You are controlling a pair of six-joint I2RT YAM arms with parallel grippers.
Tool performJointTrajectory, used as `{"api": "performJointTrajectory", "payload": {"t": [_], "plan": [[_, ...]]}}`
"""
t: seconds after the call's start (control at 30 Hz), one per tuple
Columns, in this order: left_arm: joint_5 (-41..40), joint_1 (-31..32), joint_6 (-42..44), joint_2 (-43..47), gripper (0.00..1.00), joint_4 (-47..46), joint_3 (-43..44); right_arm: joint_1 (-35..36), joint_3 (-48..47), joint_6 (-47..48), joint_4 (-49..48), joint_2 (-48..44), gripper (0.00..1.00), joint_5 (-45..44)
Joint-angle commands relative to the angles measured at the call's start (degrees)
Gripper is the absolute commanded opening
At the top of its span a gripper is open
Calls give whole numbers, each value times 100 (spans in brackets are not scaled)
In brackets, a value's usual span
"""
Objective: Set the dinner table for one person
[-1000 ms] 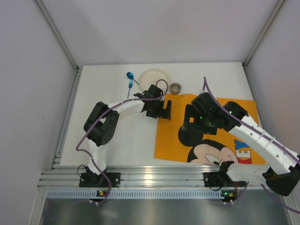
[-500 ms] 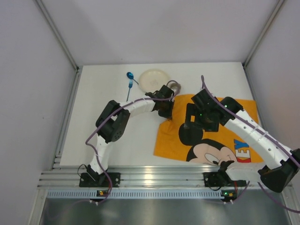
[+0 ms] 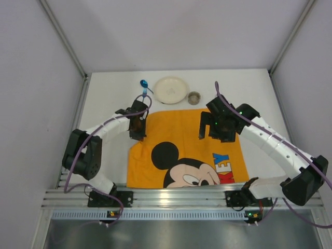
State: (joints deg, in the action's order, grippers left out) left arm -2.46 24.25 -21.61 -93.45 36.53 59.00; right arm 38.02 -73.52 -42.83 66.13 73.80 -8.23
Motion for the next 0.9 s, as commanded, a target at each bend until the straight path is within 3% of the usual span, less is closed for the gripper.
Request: {"api": "performJointTrajectory", "payload": {"t": [0.0, 0.03, 0.07, 0.1, 0.13, 0.27, 0.43, 0.53, 0.57, 0.7, 0.87], "plan": [[-526, -183, 411, 354, 4, 310, 67, -93, -136, 152, -495, 204, 100, 76], [-562, -297, 499, 362, 23, 354, 76, -110, -215, 239, -565, 266, 100, 67], [-606, -342, 517, 345, 51, 381, 102, -180, -268, 292, -609, 345, 100, 58], [-694, -377, 508, 310, 85, 442, 172, -224, -329, 354, -671, 528, 100, 41], [-799, -447, 491, 301, 98, 538, 216, -355, -495, 511, -837, 635, 100, 32], [-1125, -491, 350, 555, 98, 863, 506, -1023, -1067, 793, -1268, 1267, 100, 101], [-1116, -491, 210, 1292, 98, 1154, 1016, -2139, -1673, 706, -2278, 2365, 100, 1077], [-1187, -492, 174, 1583, 98, 1189, 1087, -2264, -2505, 688, -2403, 3261, 99, 1156], [-1152, -500, 174, 1741, 98, 1207, 1061, -2273, -2753, 679, -2333, 3525, 92, 1279], [-1143, -500, 78, 2014, 98, 1583, 929, -2264, -4123, 531, -2166, 4912, 83, 1385], [-1177, -500, -72, 2462, 98, 1796, 718, -2264, -4873, 425, -1990, 5724, 75, 1175]]}}
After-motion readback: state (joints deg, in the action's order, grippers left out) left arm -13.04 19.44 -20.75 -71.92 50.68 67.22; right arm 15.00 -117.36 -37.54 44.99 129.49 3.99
